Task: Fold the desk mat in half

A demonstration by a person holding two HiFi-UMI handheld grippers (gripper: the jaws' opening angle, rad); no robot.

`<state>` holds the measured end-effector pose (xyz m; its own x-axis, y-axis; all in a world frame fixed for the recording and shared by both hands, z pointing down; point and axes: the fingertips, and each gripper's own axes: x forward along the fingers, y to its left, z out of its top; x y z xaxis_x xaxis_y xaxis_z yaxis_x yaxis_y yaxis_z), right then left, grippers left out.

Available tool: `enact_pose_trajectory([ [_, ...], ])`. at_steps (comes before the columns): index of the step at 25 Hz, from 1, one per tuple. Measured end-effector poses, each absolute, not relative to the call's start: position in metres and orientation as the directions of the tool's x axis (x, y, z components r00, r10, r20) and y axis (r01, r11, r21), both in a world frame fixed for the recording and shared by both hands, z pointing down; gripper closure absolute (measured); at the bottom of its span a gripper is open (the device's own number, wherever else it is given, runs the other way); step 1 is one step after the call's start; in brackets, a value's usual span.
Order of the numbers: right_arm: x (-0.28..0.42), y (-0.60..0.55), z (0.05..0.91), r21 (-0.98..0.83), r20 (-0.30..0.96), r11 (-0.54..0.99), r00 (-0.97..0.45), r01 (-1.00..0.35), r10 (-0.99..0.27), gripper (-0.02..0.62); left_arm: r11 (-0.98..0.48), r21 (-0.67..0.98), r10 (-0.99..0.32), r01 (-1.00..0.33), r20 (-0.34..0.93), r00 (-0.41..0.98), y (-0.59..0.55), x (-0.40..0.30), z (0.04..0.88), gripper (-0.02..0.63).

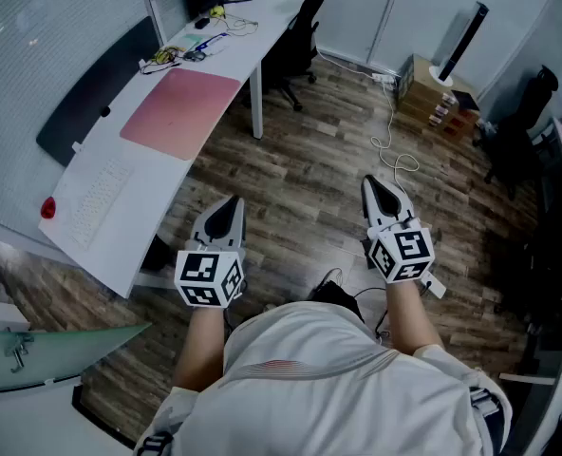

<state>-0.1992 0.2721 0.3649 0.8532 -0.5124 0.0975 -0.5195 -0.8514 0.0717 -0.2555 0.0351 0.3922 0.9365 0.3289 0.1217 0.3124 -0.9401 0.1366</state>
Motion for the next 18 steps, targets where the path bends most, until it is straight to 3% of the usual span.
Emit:
enact_pose_trajectory([
  [18,-0.1943,0.2683,0.3672,0.077,0.105,-0.851,0.853,-0.519,-0.511,0.545,-0.941,0.138,0.325,0.308,0.118,0.938,0.0334,-0.2514,0.3941,0.586],
])
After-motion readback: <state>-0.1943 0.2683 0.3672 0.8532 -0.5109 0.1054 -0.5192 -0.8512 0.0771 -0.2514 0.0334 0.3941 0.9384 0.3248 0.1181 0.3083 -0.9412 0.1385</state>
